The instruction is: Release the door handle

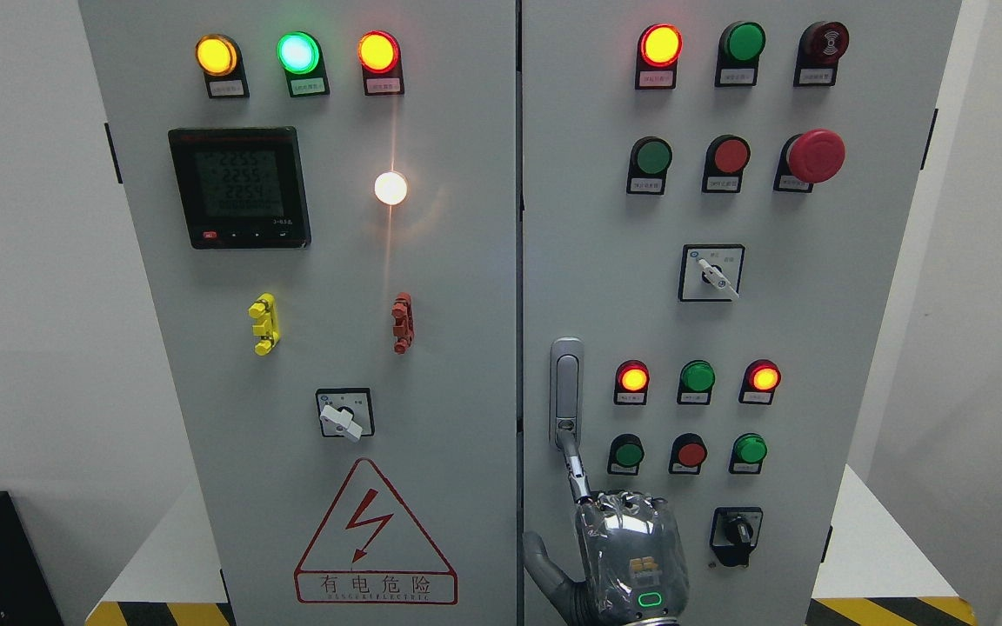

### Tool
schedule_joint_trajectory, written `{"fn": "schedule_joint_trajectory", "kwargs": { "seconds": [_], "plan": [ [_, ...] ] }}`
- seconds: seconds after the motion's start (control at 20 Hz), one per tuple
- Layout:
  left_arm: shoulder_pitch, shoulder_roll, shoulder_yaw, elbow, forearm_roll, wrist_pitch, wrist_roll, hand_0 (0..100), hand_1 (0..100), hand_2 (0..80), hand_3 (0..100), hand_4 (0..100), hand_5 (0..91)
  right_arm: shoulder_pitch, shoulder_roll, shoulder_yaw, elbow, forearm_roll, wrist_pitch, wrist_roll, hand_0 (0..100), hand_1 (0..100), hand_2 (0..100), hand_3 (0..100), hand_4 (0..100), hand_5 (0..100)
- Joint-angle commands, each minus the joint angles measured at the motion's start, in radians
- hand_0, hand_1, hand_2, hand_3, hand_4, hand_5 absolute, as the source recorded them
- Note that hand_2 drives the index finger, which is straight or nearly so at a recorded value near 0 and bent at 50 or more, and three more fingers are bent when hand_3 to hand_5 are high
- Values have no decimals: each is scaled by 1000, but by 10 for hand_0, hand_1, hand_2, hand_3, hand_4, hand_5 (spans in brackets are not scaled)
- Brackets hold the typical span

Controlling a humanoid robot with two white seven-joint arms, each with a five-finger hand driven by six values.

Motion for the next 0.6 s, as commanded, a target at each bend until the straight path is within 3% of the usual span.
{"fn": "schedule_joint_trajectory", "kwargs": {
  "seconds": [0.0, 0.55],
  "plan": [
    [-26, 0, 0, 29, 0, 0, 1, 120, 556, 0, 0, 0, 0, 1, 0, 0, 9, 0, 1, 2, 328, 285, 64, 1000, 1000, 1000],
    [-26, 0, 0, 29, 0, 0, 1, 120, 556, 0, 0, 0, 0, 7, 0, -3, 9, 0, 1, 2, 328, 285, 64, 1000, 1000, 1000]
  ]
}}
